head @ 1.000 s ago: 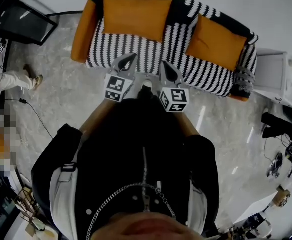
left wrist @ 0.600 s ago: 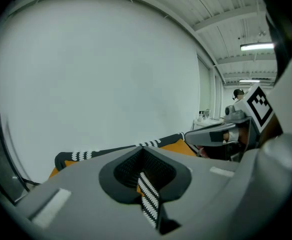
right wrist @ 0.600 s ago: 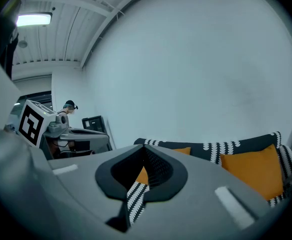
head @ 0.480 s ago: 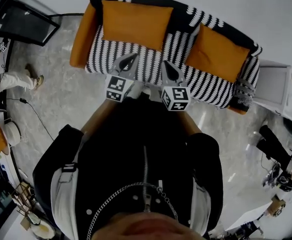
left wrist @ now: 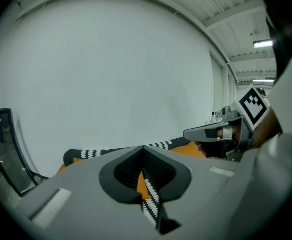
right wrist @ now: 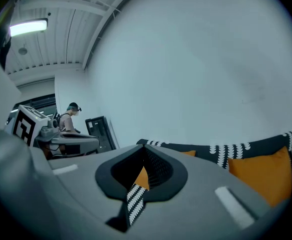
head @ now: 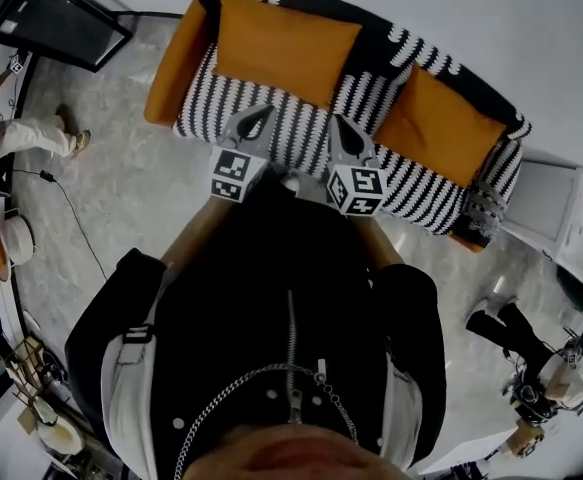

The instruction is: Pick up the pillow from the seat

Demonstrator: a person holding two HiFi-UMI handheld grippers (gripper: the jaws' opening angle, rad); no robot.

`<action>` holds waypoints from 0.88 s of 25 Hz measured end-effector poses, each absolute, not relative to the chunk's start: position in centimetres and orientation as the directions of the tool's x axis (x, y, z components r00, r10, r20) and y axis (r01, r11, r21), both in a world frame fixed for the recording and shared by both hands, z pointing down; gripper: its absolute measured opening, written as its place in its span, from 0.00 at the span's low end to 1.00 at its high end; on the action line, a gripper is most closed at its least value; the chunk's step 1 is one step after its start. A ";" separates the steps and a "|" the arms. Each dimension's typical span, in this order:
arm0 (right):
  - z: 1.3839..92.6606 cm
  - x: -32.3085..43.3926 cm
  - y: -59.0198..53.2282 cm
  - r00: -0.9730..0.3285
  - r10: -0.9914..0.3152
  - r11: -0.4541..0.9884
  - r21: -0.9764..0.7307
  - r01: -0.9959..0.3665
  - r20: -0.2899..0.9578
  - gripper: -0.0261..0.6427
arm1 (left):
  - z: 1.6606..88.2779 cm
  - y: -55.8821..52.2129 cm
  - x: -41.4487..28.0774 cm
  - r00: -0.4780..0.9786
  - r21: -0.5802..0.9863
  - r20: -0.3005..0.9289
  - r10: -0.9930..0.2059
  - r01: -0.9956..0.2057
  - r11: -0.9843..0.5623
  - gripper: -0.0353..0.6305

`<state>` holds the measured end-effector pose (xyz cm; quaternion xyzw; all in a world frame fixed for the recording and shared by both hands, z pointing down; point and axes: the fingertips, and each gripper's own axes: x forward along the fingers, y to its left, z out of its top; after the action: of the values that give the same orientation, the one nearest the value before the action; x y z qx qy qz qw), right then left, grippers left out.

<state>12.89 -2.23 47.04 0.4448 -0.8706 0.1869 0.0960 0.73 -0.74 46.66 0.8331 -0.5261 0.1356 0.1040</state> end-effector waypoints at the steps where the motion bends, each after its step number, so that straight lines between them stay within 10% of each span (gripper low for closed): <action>1: 47.0 12.9 -2.5 -0.586 -0.739 0.533 -0.244 -0.810 0.332 0.04 | 46.7 -0.9 0.5 0.402 0.030 0.337 -0.851 -0.908 -0.417 0.07; 22: 47.7 5.8 -9.1 -0.578 -0.726 0.518 -0.256 -0.816 0.373 0.04 | 47.3 -8.7 -7.0 0.384 0.062 0.342 -0.857 -0.920 -0.387 0.07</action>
<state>5.78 -9.15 47.67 0.4460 -0.8642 0.2050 0.1103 -7.04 -8.67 47.33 0.8229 -0.5399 0.1282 0.1217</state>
